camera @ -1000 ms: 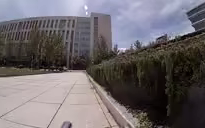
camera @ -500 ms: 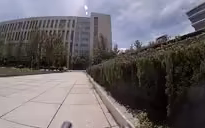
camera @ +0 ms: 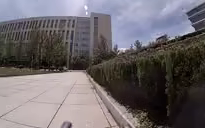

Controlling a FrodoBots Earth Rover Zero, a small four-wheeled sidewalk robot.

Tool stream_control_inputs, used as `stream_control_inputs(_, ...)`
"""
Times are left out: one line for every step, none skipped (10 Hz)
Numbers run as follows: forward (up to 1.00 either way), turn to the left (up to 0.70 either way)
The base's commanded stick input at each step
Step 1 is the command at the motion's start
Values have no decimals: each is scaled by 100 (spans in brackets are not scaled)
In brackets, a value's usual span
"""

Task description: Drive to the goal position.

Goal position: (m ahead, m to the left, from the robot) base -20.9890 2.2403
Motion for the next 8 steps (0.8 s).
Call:
stream_control_inputs(10, 0)
stream_control_inputs(10, 0)
stream_control_inputs(10, 0)
stream_control_inputs(10, 0)
stream_control_inputs(10, 0)
stream_control_inputs(10, 0)
stream_control_inputs(10, 0)
stream_control_inputs(10, 0)
